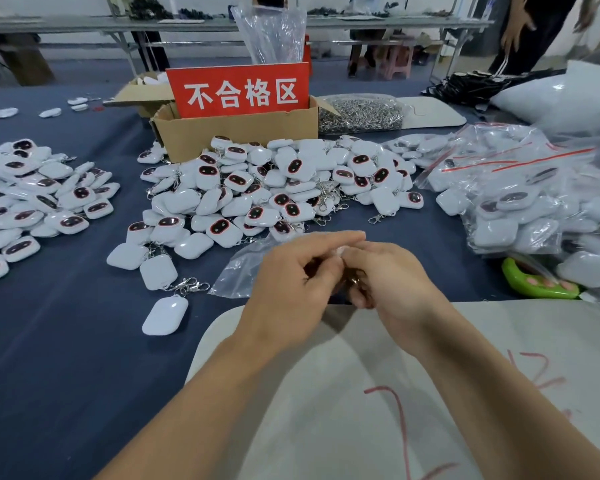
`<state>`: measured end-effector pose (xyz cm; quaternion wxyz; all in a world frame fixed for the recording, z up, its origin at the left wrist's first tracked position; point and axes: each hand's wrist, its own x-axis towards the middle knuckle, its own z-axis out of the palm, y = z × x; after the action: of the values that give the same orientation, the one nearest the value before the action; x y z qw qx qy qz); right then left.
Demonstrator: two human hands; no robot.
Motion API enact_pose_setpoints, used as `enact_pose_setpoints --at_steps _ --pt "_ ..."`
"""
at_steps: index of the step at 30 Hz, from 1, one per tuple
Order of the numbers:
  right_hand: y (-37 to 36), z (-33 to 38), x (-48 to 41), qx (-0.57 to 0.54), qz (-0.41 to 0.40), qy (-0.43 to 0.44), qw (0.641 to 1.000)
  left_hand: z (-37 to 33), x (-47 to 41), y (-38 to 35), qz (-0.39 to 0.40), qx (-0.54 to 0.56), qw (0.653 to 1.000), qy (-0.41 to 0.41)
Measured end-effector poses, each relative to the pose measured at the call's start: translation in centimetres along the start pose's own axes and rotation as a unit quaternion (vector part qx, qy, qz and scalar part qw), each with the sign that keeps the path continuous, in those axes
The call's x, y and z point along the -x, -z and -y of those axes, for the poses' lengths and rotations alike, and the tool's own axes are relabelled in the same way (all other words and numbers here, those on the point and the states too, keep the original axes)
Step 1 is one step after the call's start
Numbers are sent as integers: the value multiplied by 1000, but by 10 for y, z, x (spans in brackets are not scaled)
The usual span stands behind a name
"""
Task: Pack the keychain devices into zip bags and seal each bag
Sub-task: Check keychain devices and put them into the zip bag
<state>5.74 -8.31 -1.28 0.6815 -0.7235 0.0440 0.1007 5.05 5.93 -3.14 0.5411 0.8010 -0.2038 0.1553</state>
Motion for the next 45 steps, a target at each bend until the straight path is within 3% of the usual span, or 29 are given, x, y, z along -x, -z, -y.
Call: enact_pose_setpoints --at_steps 4,7,10,14,18,20,22,24,25,27,29,32,41,45 --pt "2 -1 2 -30 -26 24 999 0 -7 7 -122 112 984 68" --pt "6 1 3 -95 -89 76 989 3 -14 19 -232 179 949 118" --pt "10 2 3 -107 -112 99 983 3 -20 36 -295 210 922 137" --pt "9 -3 -1 -48 -120 70 989 -7 -30 57 -356 198 908 99" --pt "-1 -12 -5 41 -126 50 990 -19 -32 68 -394 38 918 -24" --pt "-7 -16 -8 97 -130 65 985 -19 -27 65 -394 -90 908 -108" --pt "-13 -18 -10 150 -124 80 978 -11 -16 48 -309 -206 915 -156" --pt "-14 -19 -12 174 -125 86 973 -5 -5 28 -183 -261 940 -124" --pt "-13 -20 -12 173 -125 88 973 -4 -4 24 -166 -261 945 -105" --pt "-9 -19 -10 162 -124 88 975 -7 -11 33 -245 -209 944 -75" --pt "-9 -19 -11 157 -118 85 977 -12 -22 56 -361 -146 919 -60" --pt "-13 -19 -11 172 -121 81 974 -9 -29 82 -428 -102 897 -52" --pt "-13 -20 -14 179 -121 89 972 -16 -21 60 -376 -134 914 -74" --pt "-14 -23 -14 191 -145 111 965 -12 -18 47 -356 -100 929 -1"
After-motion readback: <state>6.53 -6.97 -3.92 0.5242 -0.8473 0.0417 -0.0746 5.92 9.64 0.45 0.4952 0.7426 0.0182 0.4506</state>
